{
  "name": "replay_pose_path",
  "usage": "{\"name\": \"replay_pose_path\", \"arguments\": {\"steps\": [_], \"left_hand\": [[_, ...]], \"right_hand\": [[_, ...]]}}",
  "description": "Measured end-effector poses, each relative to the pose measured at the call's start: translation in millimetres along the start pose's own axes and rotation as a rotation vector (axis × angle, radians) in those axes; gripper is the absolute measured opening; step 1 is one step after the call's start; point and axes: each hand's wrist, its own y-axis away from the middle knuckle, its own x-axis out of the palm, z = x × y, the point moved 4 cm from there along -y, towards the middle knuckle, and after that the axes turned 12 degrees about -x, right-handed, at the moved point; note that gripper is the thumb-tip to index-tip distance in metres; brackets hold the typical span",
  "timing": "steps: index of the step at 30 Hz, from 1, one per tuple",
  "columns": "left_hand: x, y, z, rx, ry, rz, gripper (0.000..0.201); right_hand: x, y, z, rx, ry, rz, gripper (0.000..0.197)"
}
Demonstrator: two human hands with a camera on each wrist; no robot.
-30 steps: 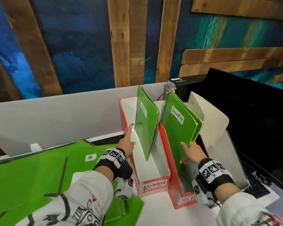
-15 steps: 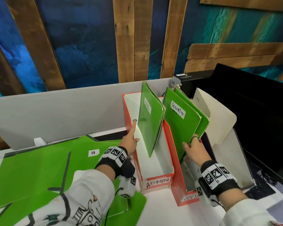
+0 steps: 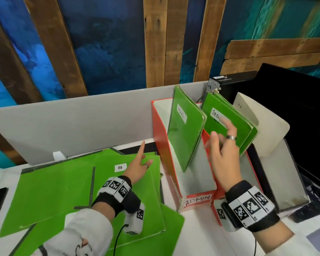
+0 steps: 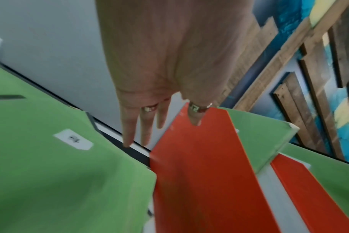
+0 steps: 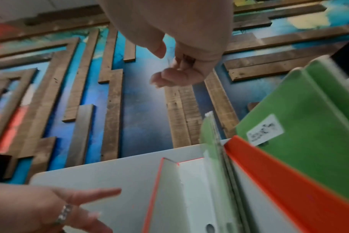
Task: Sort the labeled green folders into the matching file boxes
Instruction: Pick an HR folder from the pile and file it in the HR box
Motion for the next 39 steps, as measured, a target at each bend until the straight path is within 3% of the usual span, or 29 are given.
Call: {"name": "replay_pose_path", "arguments": {"steps": [2, 5, 9, 12, 17, 21, 26, 32, 39], "left_hand": [[-18, 0, 32, -0.079, -0.067, -0.017, 0.066], [-49, 8, 83, -0.182, -0.098, -0.100, 0.053], [-78, 19, 149, -0.334, -0.048, -0.211, 0.051], [-84, 22, 187, -0.424, 0.004, -0.202, 0.060], [-84, 21, 207, -0.464, 0.077, -0.135, 0.067], [-82, 14, 216, -0.473, 0.135, -0.105, 0.065], [-83, 15, 217, -0.398, 0.212, -0.142, 0.052], [-91, 21, 209, -0.213, 0.333, -0.127, 0.084], [-158, 25, 216, -0.103, 0.554, -0.242, 0.076]], "right_hand": [[22, 11, 19, -0.001, -0.097, 0.108, 0.025], [73, 43, 32, 0.103, -0.234, 0.437, 0.017], [143, 96, 1, 0.245, -0.029, 0.861, 0.024], [180, 139, -41, 0.421, 0.134, 1.051, 0.041], [195, 176, -69, 0.624, 0.404, 0.963, 0.061], [199, 181, -66, 0.652, 0.464, 0.918, 0.079], [195, 175, -57, 0.659, 0.497, 0.838, 0.087], [211, 177, -51, 0.645, 0.309, 0.701, 0.086], [220, 172, -47, 0.630, 0.200, 0.684, 0.059]]}}
